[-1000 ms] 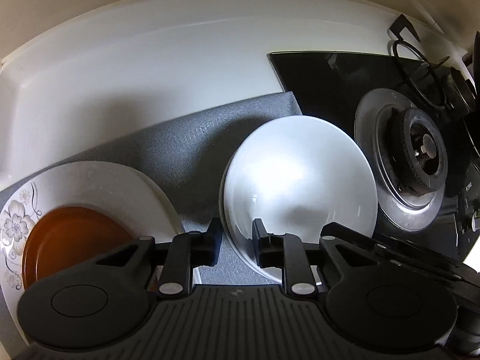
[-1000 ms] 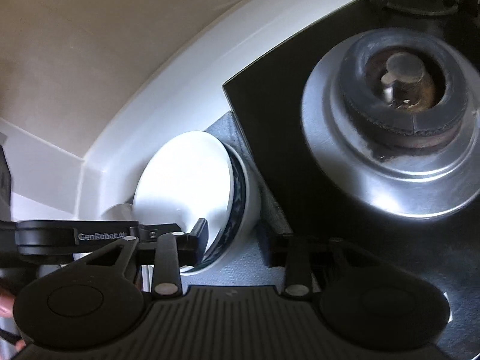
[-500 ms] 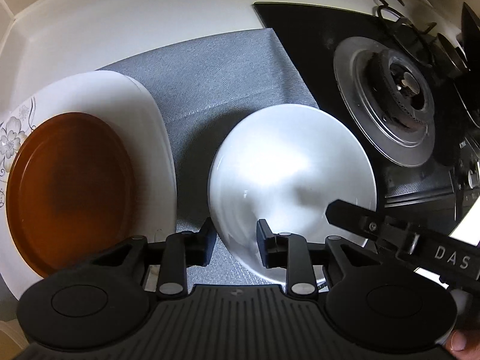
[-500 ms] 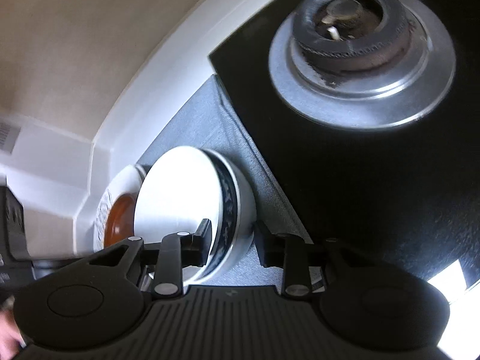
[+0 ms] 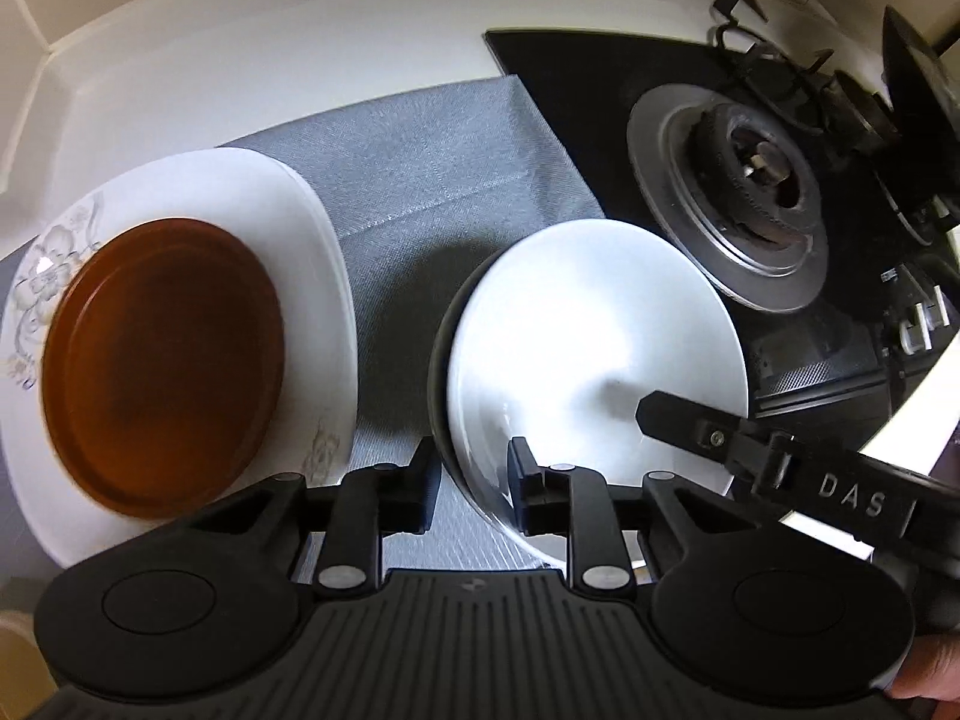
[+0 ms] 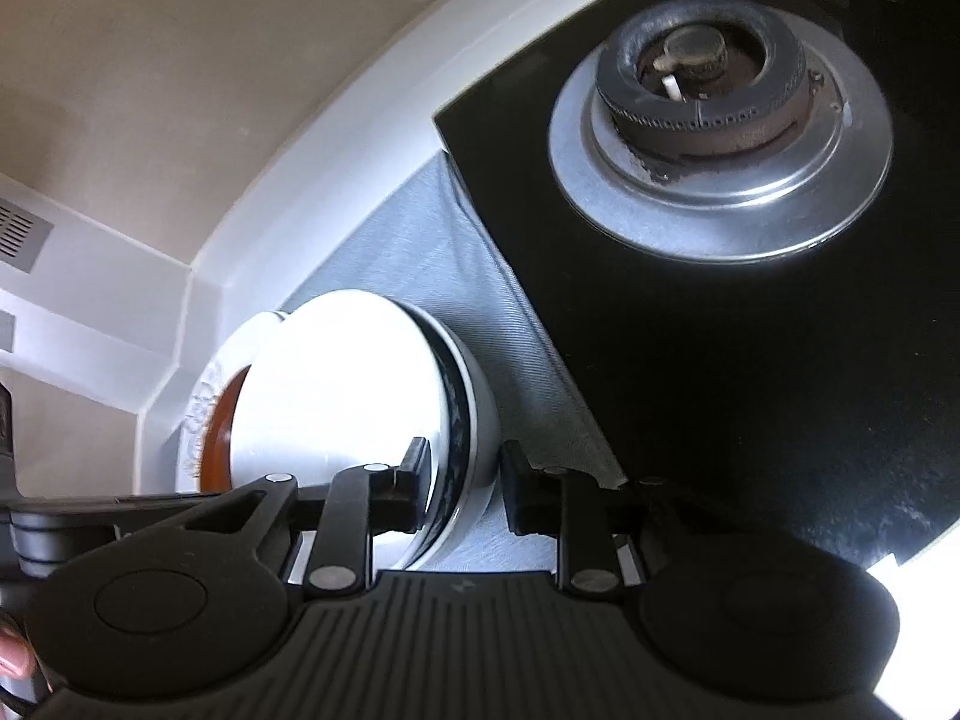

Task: Organize plates and bowls

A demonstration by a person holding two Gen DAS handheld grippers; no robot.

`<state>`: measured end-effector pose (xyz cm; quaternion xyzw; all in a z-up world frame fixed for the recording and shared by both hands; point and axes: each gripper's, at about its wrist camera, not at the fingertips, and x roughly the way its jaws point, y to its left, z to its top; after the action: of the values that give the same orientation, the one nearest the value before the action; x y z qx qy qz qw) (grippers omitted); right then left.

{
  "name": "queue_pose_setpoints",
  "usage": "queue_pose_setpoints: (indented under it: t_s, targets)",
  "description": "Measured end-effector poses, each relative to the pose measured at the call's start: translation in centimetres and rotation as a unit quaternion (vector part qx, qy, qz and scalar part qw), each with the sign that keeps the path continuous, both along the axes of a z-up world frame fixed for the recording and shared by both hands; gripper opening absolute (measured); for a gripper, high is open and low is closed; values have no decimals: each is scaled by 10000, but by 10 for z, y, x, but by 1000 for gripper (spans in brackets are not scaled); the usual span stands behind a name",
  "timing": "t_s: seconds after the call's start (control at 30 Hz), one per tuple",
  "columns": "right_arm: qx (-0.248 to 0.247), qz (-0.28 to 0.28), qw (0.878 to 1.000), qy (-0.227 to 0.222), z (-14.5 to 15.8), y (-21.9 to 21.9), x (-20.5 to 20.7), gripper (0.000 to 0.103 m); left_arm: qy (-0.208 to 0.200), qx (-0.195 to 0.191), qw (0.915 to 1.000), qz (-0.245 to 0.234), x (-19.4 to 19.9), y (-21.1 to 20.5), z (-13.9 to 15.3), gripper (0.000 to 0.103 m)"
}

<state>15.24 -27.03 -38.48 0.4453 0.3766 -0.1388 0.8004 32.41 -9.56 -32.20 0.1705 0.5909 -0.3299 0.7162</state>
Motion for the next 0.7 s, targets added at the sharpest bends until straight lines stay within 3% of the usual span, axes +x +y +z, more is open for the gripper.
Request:
queue_pose_setpoints:
  t_s: [0.27,0.47,0.7]
  targets:
    - [-285,622,9971,-328,56,34,22,28,-254,-371,9977,505,3,55,56,26]
    - [-127,1451,9881,-492,75,86,61,28,-501,-325,9920,1112,5,133,88,26]
    - [78,2496,9675,-388,83,168,103,29,-427,-83,9754,2161,14,234,99,26]
